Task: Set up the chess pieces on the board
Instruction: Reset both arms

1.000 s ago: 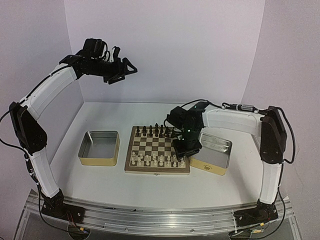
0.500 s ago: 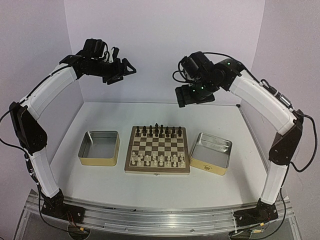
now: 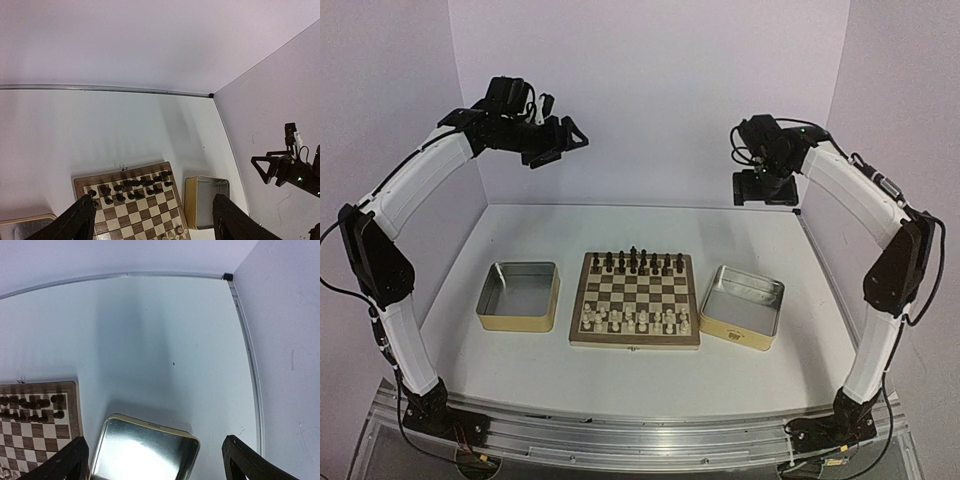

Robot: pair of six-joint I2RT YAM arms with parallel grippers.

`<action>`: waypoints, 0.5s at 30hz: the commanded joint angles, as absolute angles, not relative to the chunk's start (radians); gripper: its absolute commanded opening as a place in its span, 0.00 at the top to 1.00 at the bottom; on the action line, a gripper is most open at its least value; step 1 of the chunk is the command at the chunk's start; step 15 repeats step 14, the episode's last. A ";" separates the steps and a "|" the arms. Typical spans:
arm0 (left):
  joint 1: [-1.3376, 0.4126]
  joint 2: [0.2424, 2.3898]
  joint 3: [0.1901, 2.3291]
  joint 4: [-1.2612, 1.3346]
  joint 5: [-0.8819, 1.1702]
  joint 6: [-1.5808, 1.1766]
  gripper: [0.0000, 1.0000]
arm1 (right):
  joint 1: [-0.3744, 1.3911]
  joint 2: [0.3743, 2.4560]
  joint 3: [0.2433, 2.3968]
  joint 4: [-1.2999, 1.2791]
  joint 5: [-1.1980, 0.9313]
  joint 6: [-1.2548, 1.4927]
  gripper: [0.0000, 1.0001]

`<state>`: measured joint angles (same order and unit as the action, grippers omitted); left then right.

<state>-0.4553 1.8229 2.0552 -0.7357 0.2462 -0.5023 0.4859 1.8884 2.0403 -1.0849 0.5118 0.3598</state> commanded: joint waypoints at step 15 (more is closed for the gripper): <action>-0.454 1.757 2.011 -0.707 0.179 -0.495 0.20 | 0.369 1.785 1.905 -1.073 0.422 0.475 0.07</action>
